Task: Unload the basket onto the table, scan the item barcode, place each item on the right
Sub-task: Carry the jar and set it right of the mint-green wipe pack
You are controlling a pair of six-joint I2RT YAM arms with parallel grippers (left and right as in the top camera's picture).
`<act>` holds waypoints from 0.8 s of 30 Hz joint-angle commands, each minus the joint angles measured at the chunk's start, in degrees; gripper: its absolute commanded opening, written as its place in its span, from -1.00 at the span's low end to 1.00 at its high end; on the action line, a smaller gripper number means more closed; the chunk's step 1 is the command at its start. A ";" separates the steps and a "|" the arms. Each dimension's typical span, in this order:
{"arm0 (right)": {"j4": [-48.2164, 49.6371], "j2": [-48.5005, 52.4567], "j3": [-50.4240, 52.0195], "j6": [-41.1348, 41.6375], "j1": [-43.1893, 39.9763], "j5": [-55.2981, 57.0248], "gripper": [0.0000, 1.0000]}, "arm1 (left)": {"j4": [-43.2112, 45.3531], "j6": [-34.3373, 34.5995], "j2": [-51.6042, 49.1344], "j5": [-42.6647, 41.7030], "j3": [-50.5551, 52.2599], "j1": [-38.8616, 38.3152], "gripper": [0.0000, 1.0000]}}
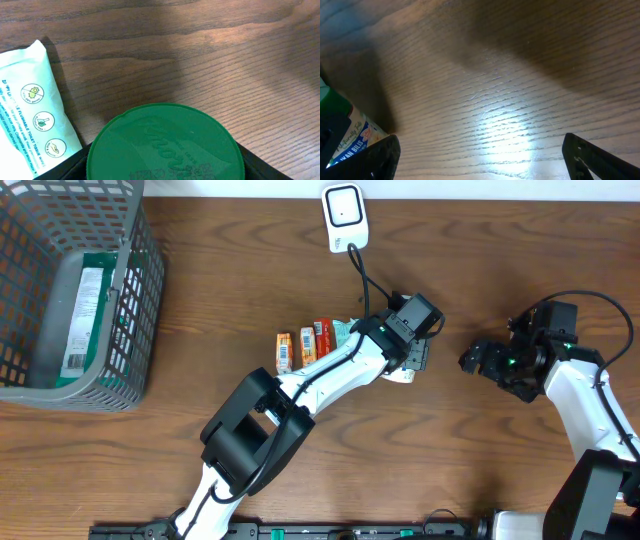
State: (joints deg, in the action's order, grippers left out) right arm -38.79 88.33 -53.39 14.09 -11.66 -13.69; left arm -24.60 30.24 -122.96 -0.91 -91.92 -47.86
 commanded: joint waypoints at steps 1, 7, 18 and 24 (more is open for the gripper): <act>-0.04 -0.70 0.31 0.46 0.37 -0.15 0.98 | 0.02 0.50 -1.05 1.14 -1.31 -0.24 0.45; -0.04 -0.70 0.31 0.46 0.37 -0.33 0.98 | 0.02 0.50 -1.05 1.14 -1.31 -0.24 0.60; -0.04 -0.70 0.31 0.46 0.37 -0.33 0.98 | -0.11 0.46 -1.05 1.16 -1.31 -0.24 0.61; -0.04 -0.70 0.31 0.46 0.37 -0.33 0.98 | 0.37 0.22 -0.83 1.20 -1.33 -0.22 0.63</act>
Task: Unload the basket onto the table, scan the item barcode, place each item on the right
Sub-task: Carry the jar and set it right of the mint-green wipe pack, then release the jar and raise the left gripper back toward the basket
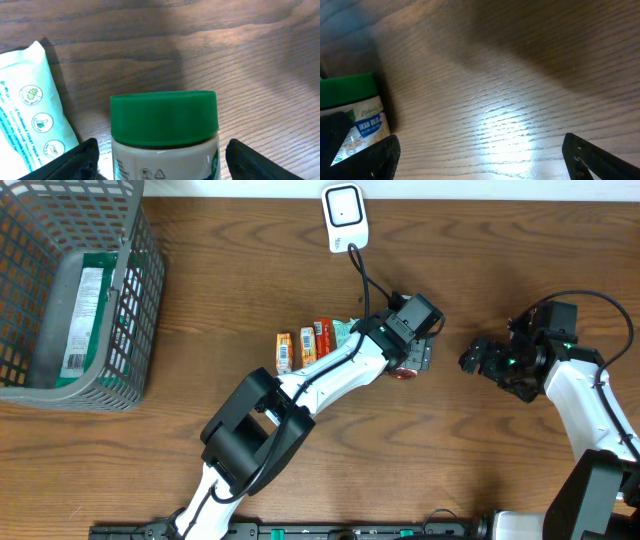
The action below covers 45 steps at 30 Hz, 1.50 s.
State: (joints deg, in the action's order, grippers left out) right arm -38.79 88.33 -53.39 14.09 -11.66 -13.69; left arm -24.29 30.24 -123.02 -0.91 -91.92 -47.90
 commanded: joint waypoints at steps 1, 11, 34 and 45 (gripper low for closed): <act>-0.04 -0.70 0.31 0.46 0.37 -0.31 0.99 | 0.07 0.17 -0.55 1.51 -1.33 -0.11 0.64; -0.04 -0.70 0.31 0.46 0.37 -0.33 0.99 | 0.15 -0.79 4.07 1.57 -1.33 0.09 0.64; -0.48 -0.70 0.28 -0.90 2.23 -7.85 0.98 | -22.12 -6.54 28.83 12.11 -1.33 12.66 0.67; -3.39 -0.70 -6.38 1.64 15.76 -0.46 0.98 | -36.44 -6.60 39.32 11.89 -1.33 33.51 0.67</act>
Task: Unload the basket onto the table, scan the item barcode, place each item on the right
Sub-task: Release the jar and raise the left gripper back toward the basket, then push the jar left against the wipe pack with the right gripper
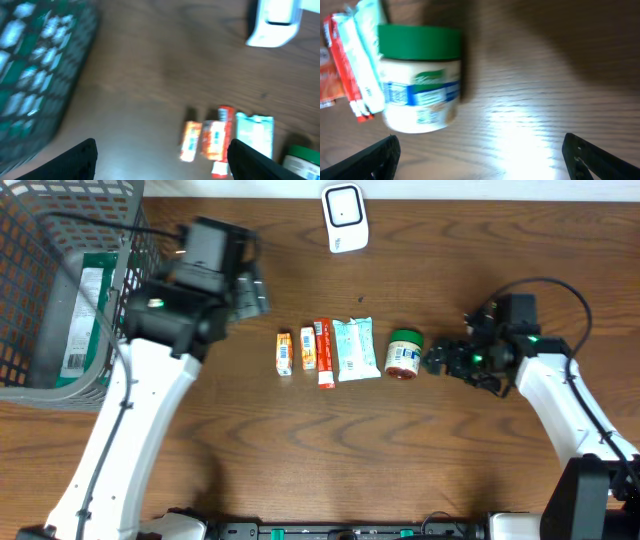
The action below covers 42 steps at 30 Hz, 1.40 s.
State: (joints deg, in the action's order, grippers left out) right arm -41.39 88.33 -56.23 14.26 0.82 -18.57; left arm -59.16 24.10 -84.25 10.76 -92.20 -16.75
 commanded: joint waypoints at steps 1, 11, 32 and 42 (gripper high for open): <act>-1.57 -0.70 -4.66 2.08 4.79 6.23 0.99 | -2.38 -0.46 0.57 0.24 -1.05 3.19 0.67; -2.82 -0.70 -11.17 9.77 17.29 19.23 0.99 | -4.22 -0.48 0.13 0.26 -1.03 4.37 0.67; 1.92 4.07 -11.17 17.09 26.16 35.39 0.92 | -4.24 -0.48 0.13 0.24 -1.03 4.37 0.67; 3.06 13.49 -11.15 20.46 28.11 38.71 0.99 | -4.24 -0.48 0.13 0.24 -1.03 4.37 0.67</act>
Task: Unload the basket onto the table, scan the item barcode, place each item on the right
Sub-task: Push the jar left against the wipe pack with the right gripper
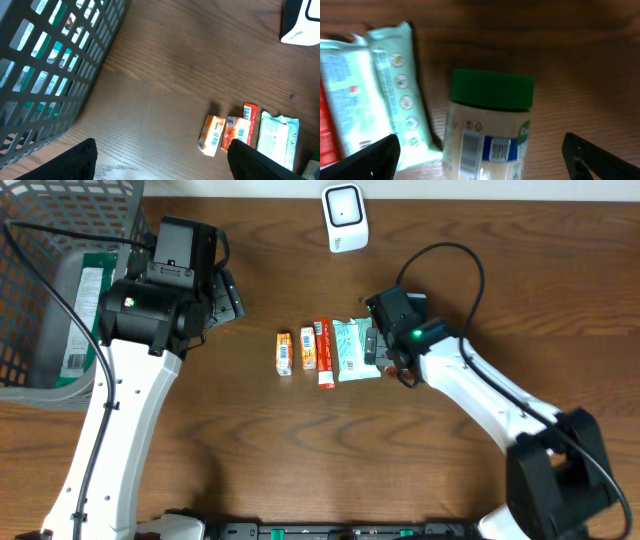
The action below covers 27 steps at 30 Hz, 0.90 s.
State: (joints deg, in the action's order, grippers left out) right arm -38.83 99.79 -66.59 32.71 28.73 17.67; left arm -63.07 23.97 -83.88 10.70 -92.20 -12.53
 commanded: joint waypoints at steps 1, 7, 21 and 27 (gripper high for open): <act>0.59 2.60 -0.79 2.01 0.20 2.45 0.99 | -0.33 -0.35 -0.24 0.31 -1.03 0.15 0.67; 0.46 4.44 -0.81 1.88 0.20 2.47 0.85 | -0.33 -0.35 -0.24 0.31 -1.03 0.15 0.68; -0.61 4.17 -0.76 -1.70 0.09 2.45 0.50 | -0.33 -0.35 -0.24 0.31 -1.03 0.15 0.68; -0.50 5.90 -0.68 -1.68 0.07 2.99 0.48 | -0.33 -0.35 -0.24 0.31 -1.03 0.15 0.68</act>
State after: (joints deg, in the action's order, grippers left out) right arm -39.35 104.03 -66.59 31.35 28.77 19.03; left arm -63.07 23.97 -83.90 10.70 -92.20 -12.53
